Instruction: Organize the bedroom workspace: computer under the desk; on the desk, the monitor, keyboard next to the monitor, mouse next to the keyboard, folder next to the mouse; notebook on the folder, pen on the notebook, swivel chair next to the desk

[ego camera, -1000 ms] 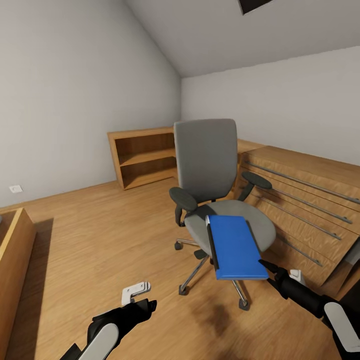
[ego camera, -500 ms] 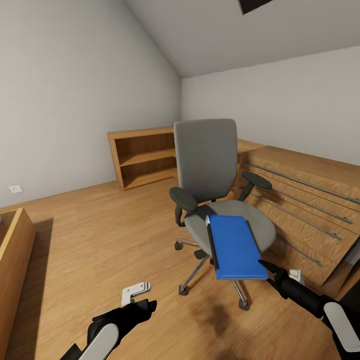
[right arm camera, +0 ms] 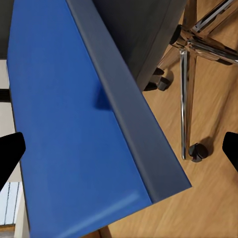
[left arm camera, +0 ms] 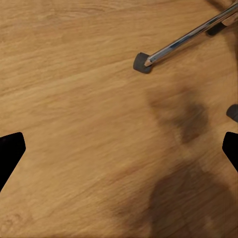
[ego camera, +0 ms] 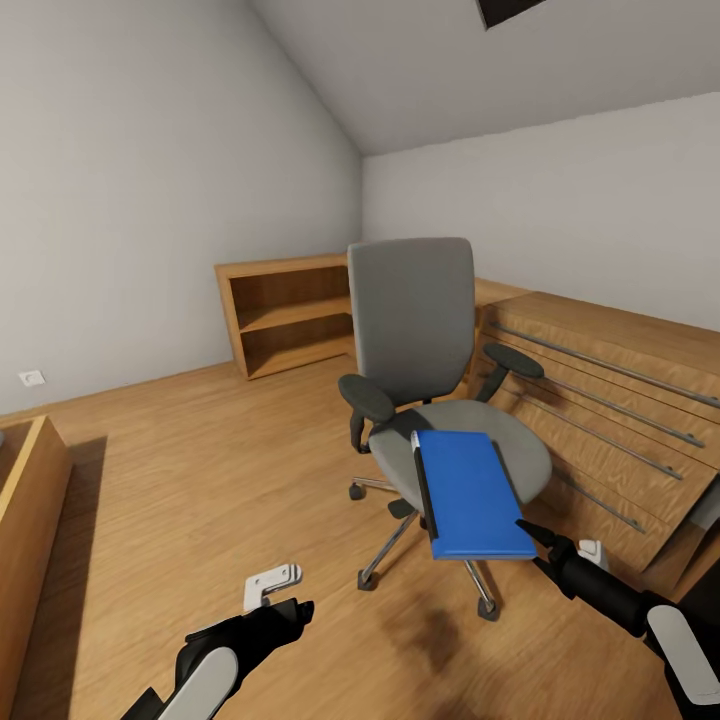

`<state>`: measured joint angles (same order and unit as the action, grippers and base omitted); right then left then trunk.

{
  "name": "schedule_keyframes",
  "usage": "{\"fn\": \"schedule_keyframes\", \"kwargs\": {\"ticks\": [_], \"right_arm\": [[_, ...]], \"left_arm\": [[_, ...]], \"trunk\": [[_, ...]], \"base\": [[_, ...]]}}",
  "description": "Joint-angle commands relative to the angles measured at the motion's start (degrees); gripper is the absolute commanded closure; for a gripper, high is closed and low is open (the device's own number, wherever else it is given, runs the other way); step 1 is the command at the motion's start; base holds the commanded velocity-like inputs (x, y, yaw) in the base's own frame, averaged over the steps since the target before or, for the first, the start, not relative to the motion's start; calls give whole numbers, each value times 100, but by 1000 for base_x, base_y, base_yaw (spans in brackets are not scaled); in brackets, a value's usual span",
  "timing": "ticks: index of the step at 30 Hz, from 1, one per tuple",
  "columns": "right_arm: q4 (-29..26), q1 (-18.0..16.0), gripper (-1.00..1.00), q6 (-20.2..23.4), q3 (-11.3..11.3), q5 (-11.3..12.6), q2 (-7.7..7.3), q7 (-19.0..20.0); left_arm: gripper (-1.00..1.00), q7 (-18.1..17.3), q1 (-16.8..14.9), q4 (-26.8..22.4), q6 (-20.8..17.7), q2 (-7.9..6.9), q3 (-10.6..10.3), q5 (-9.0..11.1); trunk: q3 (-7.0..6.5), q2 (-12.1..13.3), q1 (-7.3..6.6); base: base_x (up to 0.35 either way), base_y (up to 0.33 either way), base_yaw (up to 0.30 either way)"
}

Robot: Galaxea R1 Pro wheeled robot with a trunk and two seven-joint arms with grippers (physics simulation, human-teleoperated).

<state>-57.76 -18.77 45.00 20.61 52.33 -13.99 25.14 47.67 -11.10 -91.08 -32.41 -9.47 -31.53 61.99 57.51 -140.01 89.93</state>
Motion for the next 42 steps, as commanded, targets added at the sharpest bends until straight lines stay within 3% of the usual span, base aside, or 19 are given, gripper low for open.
{"fn": "schedule_keyframes", "kwargs": {"ticks": [1,42], "right_arm": [[1,-4,-100,35,13,-4,1,17],[11,-4,-100,44,-4,-12,-1,17]], "left_arm": [[-100,49,-6,-7,-3,-4,-10,40],[-100,49,-6,-7,-3,-2,-15,41]], "trunk": [[5,-2,-1],[5,-2,-1]], "base": [[0,0,0],[0,0,0]]}}
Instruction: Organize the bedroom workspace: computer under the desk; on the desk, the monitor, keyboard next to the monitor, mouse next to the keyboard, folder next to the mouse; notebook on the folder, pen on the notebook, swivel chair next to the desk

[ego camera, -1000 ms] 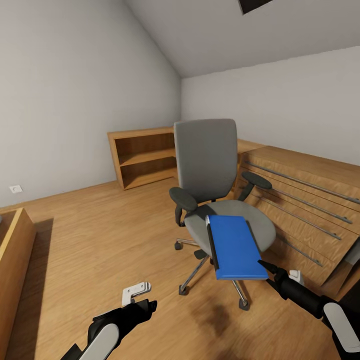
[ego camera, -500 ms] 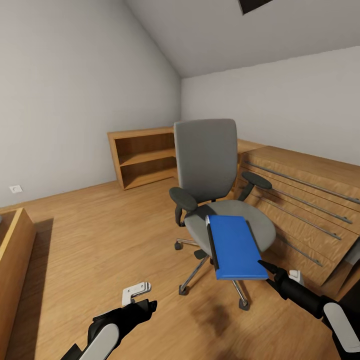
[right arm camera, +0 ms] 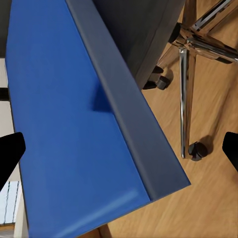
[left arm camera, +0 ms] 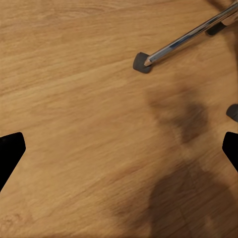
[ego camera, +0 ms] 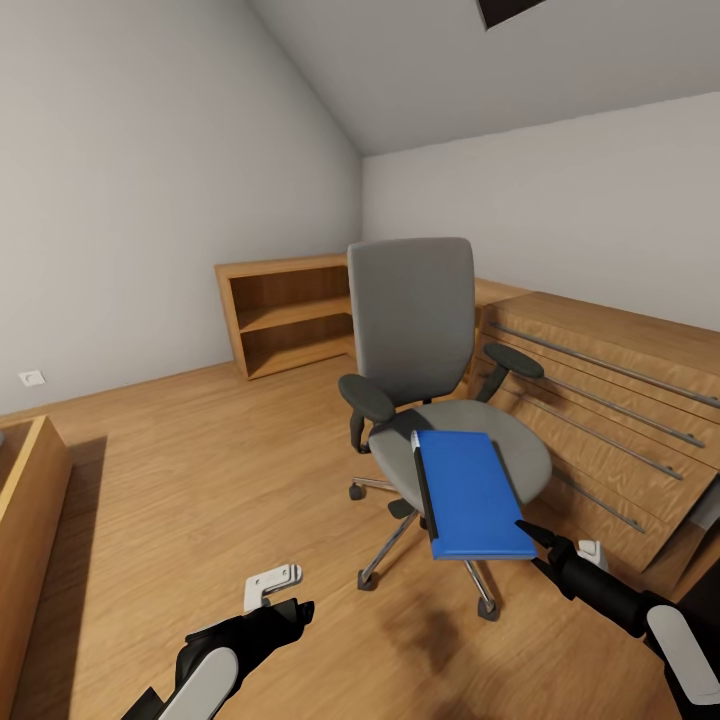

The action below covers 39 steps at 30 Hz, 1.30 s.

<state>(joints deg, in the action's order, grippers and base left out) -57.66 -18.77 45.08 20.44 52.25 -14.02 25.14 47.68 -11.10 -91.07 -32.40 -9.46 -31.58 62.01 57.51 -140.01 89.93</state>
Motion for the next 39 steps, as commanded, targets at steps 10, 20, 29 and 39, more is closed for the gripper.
{"fn": "schedule_keyframes", "kwargs": {"ticks": [10,20,29,39], "right_arm": [[0,-4,-100,28,13,-5,4,17],[0,-4,-100,27,27,-16,-11,17],[-40,-4,-100,27,46,-22,-32,17],[-60,-3,-100,21,67,-19,-110,17]], "left_arm": [[-100,49,-6,-8,-3,-4,-14,41],[-100,49,-6,-7,-3,-4,-15,43],[-100,49,-6,-7,-3,-4,-15,40],[-100,49,-6,-7,-3,-4,-15,44]], "trunk": [[5,-2,-1],[5,-2,-1],[5,-2,-1],[5,-2,-1]], "base": [[0,0,0],[0,0,0],[0,0,0],[0,0,0]]}}
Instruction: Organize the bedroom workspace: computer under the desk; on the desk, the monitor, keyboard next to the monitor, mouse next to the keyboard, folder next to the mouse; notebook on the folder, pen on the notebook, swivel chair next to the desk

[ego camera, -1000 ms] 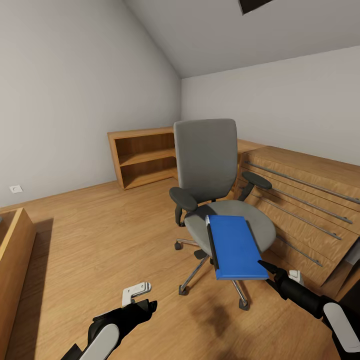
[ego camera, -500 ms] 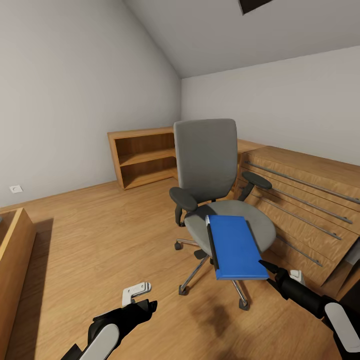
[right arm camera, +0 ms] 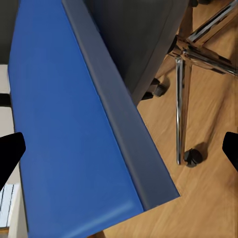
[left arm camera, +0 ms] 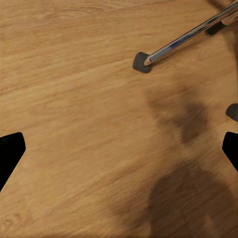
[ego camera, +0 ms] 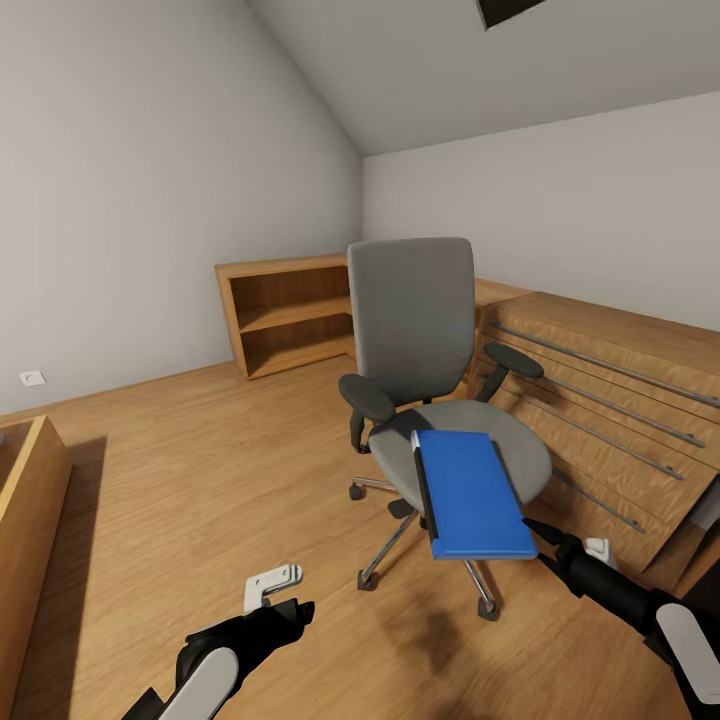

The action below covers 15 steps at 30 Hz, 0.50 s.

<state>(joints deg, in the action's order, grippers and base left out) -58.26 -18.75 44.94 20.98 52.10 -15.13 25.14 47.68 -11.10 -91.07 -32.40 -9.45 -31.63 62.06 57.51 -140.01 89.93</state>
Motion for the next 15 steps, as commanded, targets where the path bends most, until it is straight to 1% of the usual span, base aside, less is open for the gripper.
{"fn": "schedule_keyframes", "kwargs": {"ticks": [1,8,15], "right_arm": [[0,-5,-100,34,18,-2,-18,17],[7,-3,-100,33,30,1,-46,17],[17,-5,-100,25,22,-4,-36,17]], "left_arm": [[-100,49,-6,-7,-3,-4,-10,41],[-100,49,-6,-7,-3,-4,-10,42],[-100,49,-6,-7,-3,-4,-10,39]], "trunk": [[5,-2,-1],[5,-2,-1],[5,-2,-1]], "base": [[0,0,0],[0,0,0],[0,0,0]]}}
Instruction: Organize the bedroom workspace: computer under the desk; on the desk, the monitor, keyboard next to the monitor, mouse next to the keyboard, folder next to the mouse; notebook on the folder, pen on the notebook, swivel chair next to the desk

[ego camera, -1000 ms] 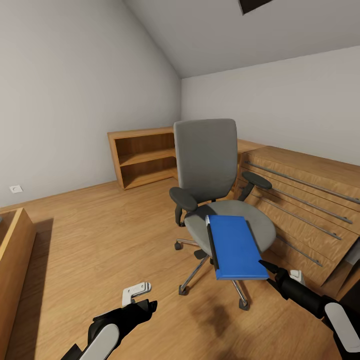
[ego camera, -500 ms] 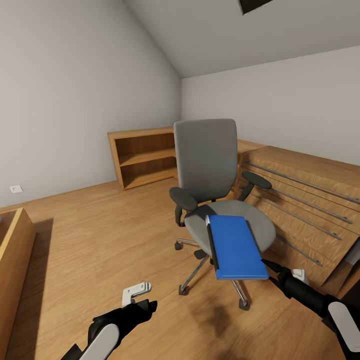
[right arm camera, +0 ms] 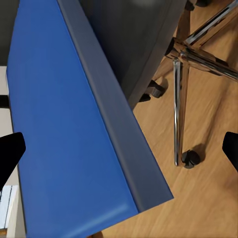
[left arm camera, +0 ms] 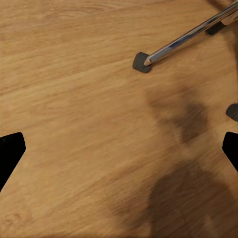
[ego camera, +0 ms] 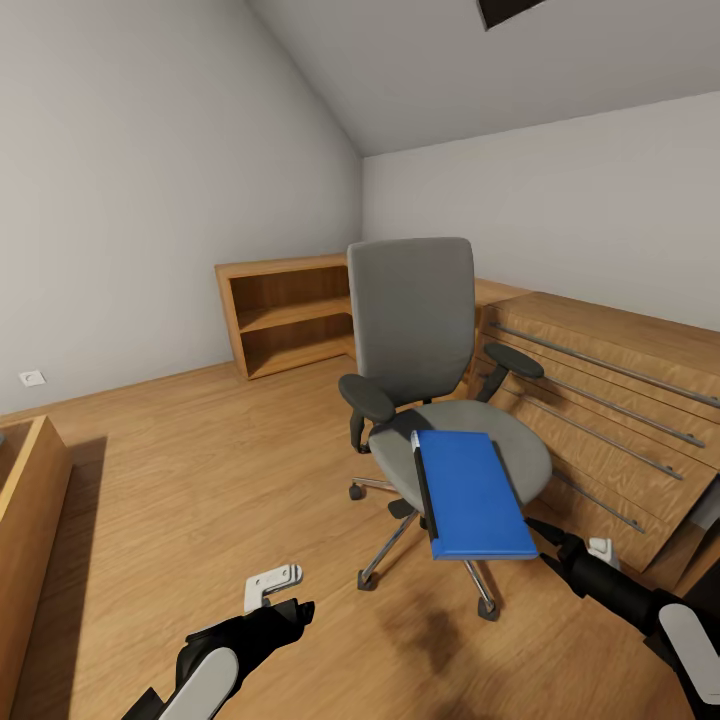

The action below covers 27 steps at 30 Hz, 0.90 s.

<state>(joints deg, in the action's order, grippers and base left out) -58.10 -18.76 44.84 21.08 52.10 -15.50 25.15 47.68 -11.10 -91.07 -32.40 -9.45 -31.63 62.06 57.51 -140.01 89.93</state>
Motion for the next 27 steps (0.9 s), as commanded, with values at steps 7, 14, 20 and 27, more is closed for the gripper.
{"fn": "schedule_keyframes", "kwargs": {"ticks": [7,14,20,27], "right_arm": [[16,-5,-100,34,-11,-6,10,17],[24,-5,-100,34,-15,-6,12,17],[26,-5,-100,34,-16,-6,12,17],[27,-5,-100,34,-16,-6,12,15]], "left_arm": [[-100,49,-6,-7,-3,-4,-10,36],[-100,49,-6,-7,4,-4,-10,35],[-100,49,-6,-7,-2,-4,-10,35],[-100,49,-6,-7,-3,-4,-7,34]], "trunk": [[5,-2,-1],[113,-243,131],[113,-243,131],[113,-243,131]], "base": [[0,0,0],[0,0,0],[0,0,0],[0,0,0]]}}
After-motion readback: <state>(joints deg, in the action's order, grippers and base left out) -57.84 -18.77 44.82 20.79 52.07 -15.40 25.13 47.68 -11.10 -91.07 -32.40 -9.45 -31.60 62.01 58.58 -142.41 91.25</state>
